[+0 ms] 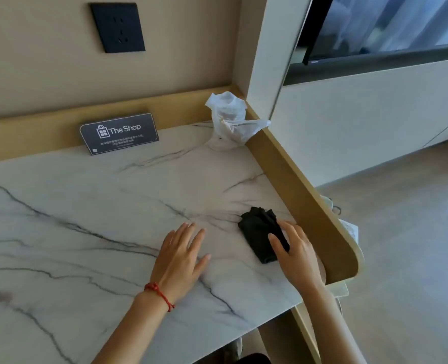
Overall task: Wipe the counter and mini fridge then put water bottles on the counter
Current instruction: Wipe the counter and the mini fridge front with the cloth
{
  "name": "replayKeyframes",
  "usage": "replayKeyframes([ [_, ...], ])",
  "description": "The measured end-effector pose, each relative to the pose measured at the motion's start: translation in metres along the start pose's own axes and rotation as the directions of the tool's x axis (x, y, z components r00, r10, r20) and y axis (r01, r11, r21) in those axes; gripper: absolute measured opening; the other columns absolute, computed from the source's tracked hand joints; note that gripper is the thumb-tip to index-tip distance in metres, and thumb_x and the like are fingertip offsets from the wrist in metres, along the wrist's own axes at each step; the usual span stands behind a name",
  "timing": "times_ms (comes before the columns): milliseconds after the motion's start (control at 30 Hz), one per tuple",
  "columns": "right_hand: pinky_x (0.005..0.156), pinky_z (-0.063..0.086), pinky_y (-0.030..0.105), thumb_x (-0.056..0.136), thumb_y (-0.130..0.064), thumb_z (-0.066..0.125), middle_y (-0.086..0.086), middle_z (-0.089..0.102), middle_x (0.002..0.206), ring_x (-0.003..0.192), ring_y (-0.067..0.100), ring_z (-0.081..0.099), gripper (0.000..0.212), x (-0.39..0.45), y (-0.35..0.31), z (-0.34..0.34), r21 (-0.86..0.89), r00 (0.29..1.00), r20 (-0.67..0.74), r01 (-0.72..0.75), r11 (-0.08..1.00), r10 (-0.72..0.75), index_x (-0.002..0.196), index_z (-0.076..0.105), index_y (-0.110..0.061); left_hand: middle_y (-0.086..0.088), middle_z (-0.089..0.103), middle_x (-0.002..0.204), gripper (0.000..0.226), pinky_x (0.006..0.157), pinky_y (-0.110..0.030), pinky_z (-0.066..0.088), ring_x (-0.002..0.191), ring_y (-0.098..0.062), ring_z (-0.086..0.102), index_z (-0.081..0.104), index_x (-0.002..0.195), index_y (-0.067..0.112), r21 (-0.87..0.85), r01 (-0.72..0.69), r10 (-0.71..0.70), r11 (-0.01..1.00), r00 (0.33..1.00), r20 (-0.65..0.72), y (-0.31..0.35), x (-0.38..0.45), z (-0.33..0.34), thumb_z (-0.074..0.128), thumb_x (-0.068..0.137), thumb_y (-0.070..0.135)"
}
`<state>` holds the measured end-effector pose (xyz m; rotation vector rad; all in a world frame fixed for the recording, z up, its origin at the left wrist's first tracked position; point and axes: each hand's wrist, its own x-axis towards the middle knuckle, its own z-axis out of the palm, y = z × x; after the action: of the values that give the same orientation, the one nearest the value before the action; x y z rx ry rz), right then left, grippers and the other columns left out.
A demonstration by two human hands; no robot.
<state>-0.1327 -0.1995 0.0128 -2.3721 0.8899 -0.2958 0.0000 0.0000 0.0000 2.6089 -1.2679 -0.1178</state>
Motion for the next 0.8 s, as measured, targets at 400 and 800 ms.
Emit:
replayKeyframes([
  [400,0.09,0.04,0.033,0.084,-0.038,0.062,0.005,0.048,0.133,0.12,0.022,0.044,0.061,0.03,0.018,0.027,0.107,0.989,0.105,-0.116,0.988,0.105,0.137,0.035,-0.022,-0.021,0.06,0.121,0.074,0.084,-0.053,0.051,0.109,-0.038,0.059,0.062,0.114,0.002,-0.038,0.068,-0.063,0.997,0.991,0.117,0.011,0.023,0.027,0.009,0.094,0.049],
  [800,0.073,0.044,0.028,0.082,-0.028,0.066,0.003,0.057,0.112,0.093,0.018,0.054,0.057,0.034,0.019,0.038,0.259,0.957,0.164,-0.276,0.926,0.239,0.131,0.037,-0.023,-0.021,0.062,0.118,0.076,0.084,-0.054,0.051,0.108,-0.037,0.06,0.064,0.112,0.002,-0.095,0.173,-0.157,0.98,0.974,0.163,0.009,0.004,0.024,0.008,0.094,0.051],
])
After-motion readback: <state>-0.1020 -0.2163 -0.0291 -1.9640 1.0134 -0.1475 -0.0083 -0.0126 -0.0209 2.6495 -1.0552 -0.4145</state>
